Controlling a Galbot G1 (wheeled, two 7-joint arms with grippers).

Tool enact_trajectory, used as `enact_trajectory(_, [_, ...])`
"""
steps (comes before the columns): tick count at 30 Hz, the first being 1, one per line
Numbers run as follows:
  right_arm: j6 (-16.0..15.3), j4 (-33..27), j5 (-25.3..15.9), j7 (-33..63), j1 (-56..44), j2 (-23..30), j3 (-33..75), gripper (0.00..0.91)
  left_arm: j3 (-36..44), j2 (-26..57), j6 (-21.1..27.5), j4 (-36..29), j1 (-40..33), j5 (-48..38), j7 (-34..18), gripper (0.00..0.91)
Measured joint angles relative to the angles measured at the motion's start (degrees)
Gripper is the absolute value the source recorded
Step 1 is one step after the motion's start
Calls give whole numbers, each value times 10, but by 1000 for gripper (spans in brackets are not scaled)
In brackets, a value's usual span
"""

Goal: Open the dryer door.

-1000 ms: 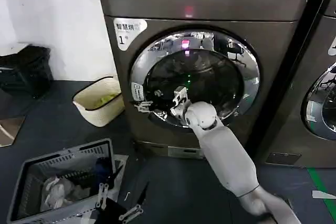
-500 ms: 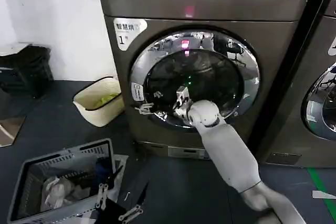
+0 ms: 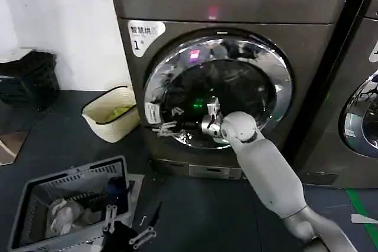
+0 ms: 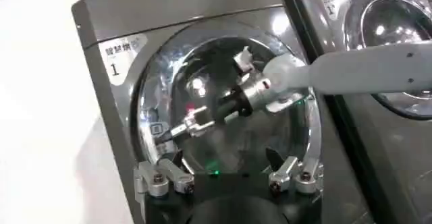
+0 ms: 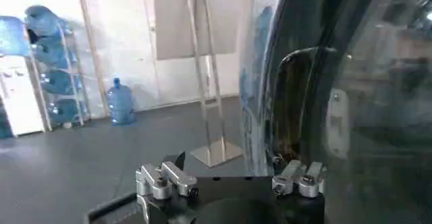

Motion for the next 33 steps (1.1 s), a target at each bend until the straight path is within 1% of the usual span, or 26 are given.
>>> enact_trajectory(2, [-3,11,3,-25,-6,-10,1,907,-7,5,4,-1,-3,-13,2,907])
enact_trajectory(5, [-9,33,19,-53,-15,-26,-2,907,-25,15,11,2,-11,-39,5,907])
enact_trajectory(13, [-14,87,67,-67,-29,-69,-15,907,-68,47,47,19,-44,-105,4,907])
enact_trajectory(18, [-19,125,94,-67,-40,-96,-21,907,-87,68,69,27,-71,-140,-5,907])
enact_trajectory(23, [-25,169,119,-70,-54,-125,-12,907,-96,99,78,41,-100,-162,-11,907])
enact_trajectory(33, [-28,237,147,-78,-89,-168,20,907,-89,166,105,75,-163,-196,-16,907])
